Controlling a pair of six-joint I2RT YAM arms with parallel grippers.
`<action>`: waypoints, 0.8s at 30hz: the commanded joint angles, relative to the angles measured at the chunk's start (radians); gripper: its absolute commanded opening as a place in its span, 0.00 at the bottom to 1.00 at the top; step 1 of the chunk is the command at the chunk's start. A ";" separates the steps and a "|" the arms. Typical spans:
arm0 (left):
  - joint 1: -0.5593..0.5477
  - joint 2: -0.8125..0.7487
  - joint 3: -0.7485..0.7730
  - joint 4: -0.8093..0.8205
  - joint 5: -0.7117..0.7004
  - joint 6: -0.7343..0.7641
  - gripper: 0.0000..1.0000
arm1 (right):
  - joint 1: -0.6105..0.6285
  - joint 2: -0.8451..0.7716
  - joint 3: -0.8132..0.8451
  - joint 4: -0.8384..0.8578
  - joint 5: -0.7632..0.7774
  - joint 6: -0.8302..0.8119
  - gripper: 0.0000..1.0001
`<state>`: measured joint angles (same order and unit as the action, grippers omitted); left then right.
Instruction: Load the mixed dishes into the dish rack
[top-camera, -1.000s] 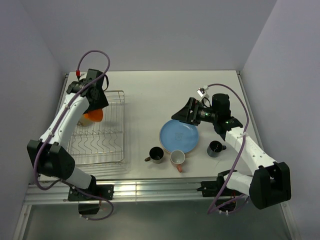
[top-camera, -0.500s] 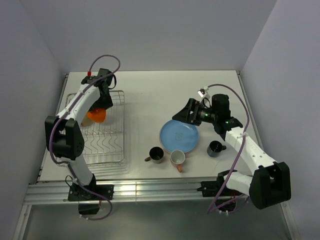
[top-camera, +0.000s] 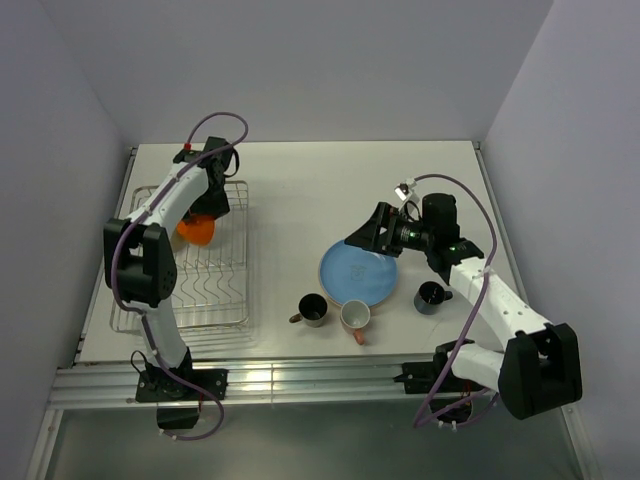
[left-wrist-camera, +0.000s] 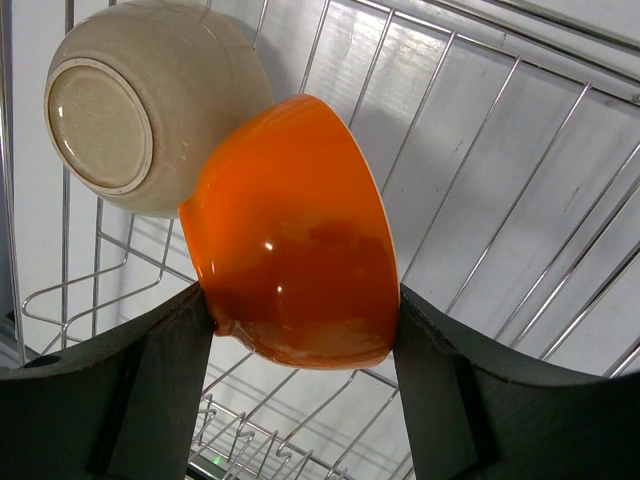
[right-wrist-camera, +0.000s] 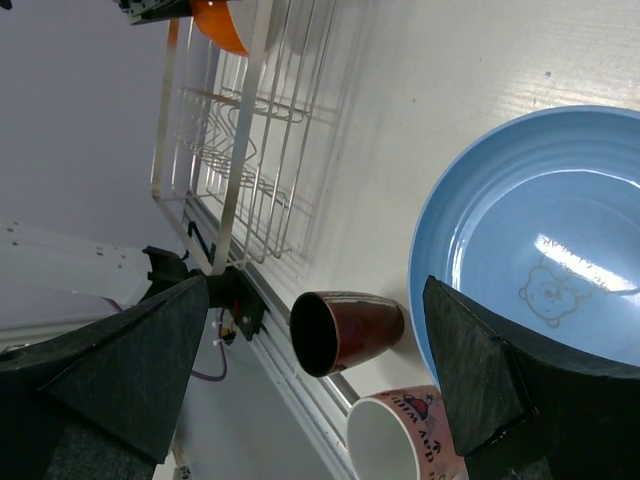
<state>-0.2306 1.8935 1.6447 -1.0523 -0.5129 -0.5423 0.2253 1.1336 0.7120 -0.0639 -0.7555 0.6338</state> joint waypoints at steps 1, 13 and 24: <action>0.005 0.001 0.040 -0.005 -0.049 0.024 0.34 | -0.006 -0.043 0.001 0.015 0.001 -0.020 0.95; 0.005 0.029 0.049 0.006 -0.042 0.021 0.72 | -0.006 -0.087 0.001 -0.004 -0.001 -0.008 0.95; 0.005 0.003 0.063 0.014 -0.047 0.015 0.99 | -0.006 -0.135 0.009 -0.070 0.022 -0.031 0.95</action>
<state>-0.2283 1.9293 1.6547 -1.0508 -0.5362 -0.5350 0.2245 1.0340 0.7120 -0.1211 -0.7444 0.6231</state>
